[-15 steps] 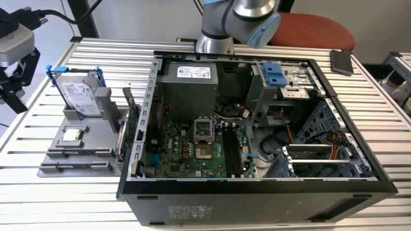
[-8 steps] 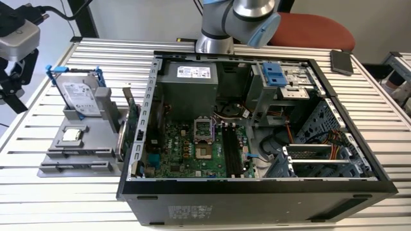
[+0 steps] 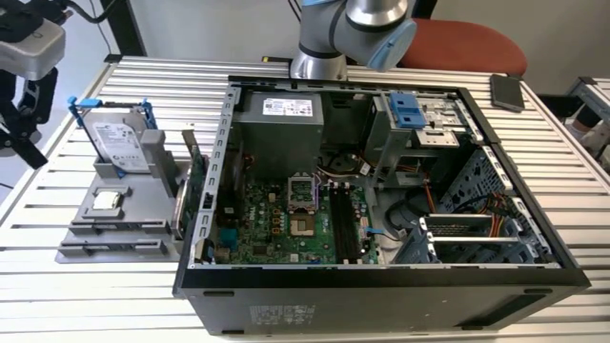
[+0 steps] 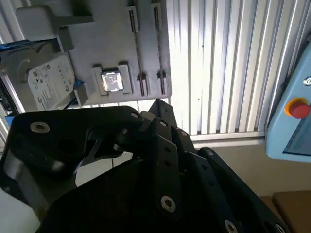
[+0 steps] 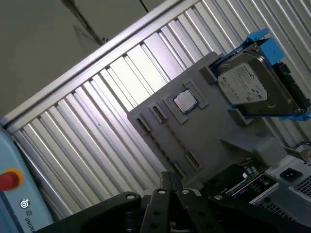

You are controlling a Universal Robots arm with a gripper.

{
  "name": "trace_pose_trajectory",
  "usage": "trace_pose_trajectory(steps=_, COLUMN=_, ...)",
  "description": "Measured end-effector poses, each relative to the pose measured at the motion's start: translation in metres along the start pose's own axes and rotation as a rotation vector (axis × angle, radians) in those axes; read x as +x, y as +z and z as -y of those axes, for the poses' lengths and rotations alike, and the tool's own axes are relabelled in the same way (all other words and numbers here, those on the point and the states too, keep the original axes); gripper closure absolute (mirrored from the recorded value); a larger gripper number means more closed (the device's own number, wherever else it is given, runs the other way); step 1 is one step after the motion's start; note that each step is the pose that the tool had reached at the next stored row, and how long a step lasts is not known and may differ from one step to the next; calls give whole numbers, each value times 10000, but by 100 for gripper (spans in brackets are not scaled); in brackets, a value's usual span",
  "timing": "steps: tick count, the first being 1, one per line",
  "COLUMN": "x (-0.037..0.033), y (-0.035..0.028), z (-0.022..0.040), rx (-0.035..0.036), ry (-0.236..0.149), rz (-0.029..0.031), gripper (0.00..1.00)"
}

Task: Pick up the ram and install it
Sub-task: 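Pick up the ram and move it above insertion slot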

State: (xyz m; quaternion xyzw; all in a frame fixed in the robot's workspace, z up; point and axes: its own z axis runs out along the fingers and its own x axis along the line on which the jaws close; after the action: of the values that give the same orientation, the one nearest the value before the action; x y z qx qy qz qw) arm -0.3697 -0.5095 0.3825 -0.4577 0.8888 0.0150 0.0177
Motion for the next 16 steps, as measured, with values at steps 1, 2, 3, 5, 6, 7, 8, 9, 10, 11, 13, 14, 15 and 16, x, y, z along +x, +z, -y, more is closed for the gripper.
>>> trace_pose_trajectory(steps=1, x=-1, y=-1, z=1, rx=22, ry=-129, rz=17, gripper=100)
trace_pose_trajectory(steps=2, x=-1, y=0, z=1, rx=26, ry=-263, rz=25, gripper=100)
trace_pose_trajectory(steps=3, x=-1, y=1, z=1, rx=22, ry=-392, rz=26, gripper=100)
trace_pose_trajectory(steps=5, x=-3, y=2, z=3, rx=9, ry=-680, rz=24, gripper=100)
trace_pose_trajectory(steps=6, x=-4, y=2, z=5, rx=3, ry=-812, rz=23, gripper=100)
trace_pose_trajectory(steps=7, x=-5, y=3, z=7, rx=-4, ry=-964, rz=22, gripper=100)
trace_pose_trajectory(steps=8, x=-7, y=2, z=9, rx=-11, ry=-1109, rz=21, gripper=100)
trace_pose_trajectory(steps=9, x=-9, y=1, z=11, rx=-19, ry=-1260, rz=17, gripper=100)
trace_pose_trajectory(steps=10, x=-10, y=2, z=13, rx=-25, ry=-1414, rz=18, gripper=100)
trace_pose_trajectory(steps=11, x=-12, y=3, z=16, rx=-32, ry=-1556, rz=17, gripper=100)
trace_pose_trajectory(steps=13, x=-16, y=2, z=22, rx=-45, ry=-1835, rz=14, gripper=100)
trace_pose_trajectory(steps=14, x=-18, y=2, z=25, rx=-51, ry=-1969, rz=11, gripper=100)
trace_pose_trajectory(steps=15, x=-21, y=2, z=28, rx=-58, ry=-2104, rz=11, gripper=100)
trace_pose_trajectory(steps=16, x=-22, y=3, z=31, rx=-64, ry=-2236, rz=10, gripper=100)
